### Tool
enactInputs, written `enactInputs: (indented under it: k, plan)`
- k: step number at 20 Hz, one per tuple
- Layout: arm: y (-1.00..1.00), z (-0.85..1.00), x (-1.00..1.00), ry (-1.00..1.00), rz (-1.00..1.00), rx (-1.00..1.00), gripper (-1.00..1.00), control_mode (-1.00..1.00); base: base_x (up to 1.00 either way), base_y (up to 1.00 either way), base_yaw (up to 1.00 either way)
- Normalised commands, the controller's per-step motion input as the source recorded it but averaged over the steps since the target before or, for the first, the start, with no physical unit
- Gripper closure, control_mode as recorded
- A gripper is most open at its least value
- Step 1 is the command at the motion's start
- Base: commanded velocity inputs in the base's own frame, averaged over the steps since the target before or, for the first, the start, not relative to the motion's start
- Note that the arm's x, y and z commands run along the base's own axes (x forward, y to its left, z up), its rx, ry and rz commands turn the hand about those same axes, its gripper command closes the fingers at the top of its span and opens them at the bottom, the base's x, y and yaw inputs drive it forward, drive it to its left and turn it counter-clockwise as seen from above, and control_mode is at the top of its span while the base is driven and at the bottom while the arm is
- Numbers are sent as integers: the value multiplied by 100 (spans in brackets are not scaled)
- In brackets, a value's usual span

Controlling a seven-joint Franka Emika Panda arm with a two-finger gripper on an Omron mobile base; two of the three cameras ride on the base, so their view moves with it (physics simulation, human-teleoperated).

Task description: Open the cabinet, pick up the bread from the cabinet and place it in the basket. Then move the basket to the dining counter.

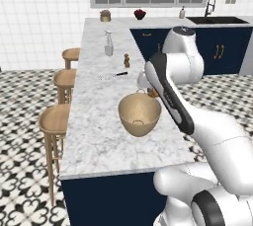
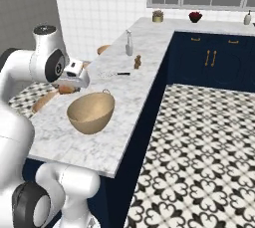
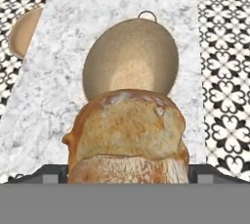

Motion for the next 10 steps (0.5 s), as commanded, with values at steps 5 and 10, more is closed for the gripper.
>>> enactInputs:
  k: [5,10]
  plan:
    - [-35,-83,65,23,3,8,100,-100,0,0,0]
    - [0,-91,47,13,0,7,100,-100,0,0,0]
